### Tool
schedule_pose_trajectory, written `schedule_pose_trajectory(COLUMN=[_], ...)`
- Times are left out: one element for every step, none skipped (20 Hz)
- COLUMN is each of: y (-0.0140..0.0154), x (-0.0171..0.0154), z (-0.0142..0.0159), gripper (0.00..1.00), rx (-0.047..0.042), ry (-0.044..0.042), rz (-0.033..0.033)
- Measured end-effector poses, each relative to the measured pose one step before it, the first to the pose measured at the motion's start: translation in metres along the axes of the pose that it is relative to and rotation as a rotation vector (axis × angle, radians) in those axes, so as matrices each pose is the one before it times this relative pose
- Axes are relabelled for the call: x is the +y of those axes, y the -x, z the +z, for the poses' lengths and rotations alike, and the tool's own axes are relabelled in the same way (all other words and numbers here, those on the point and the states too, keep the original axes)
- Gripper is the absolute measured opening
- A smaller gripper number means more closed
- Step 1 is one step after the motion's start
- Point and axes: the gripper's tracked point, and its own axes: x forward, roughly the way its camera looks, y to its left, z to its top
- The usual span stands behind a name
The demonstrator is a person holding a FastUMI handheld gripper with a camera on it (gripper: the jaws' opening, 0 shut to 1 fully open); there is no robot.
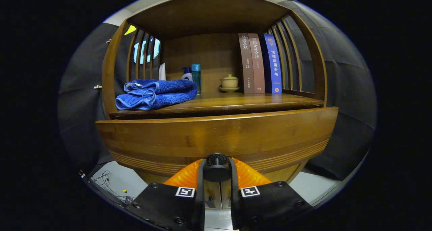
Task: Pull open the drawer, take out the items inside it, and place them on the countertop above the cabinet.
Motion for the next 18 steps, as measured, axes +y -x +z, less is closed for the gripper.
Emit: schedule_pose_trajectory(y=[0.00820,0.00860,0.00853,0.00877,0.00852,0.00806,0.00715,0.00692,0.00687,0.00615,0.00534,0.00595,0.00526,0.00655,0.00424,0.00483,0.00433,0.00233], x=[0.00006,-0.00092,-0.00083,0.00028,-0.00084,-0.00018,-0.00076,-0.00100,0.00018,-0.00038,-0.00107,0.00020,-0.00041,-0.00009,-0.00059,-0.00160,0.00042,0.00114], z=[-0.00291,-0.00124,-0.00223,-0.00201,-0.00200,-0.00217,-0.00168,-0.00179,-0.00179,-0.00183,-0.00079,-0.00244,-0.00152,-0.00268,-0.00307,-0.00415,-0.00304,0.00245], gripper=[0.34,0.35,0.34,0.34,0.34,0.34,0.34,0.34,0.34,0.34,0.34,0.34,0.34,0.34,0.34,0.34,0.34,0.34], rx=[0.00473,-0.00093,0.00207,-0.00094,0.00112,0.00269,0.00163,0.00284,0.00385,0.00408,-0.00134,0.00325,0.00188,0.00121,0.00646,0.00416,0.00322,-0.01405], ry=[-0.00808,-0.00096,-0.00114,-0.00022,-0.00428,-0.00888,-0.00582,-0.00247,-0.00112,0.00120,-0.00089,-0.00402,-0.00388,-0.00323,0.00071,0.00040,-0.00488,0.00549], rz=[0.00277,0.00045,0.00002,-0.00004,0.00051,-0.00067,0.00010,0.00156,0.00285,0.00123,0.00132,0.00267,0.00195,0.00022,0.00061,0.00006,0.00489,0.00352])
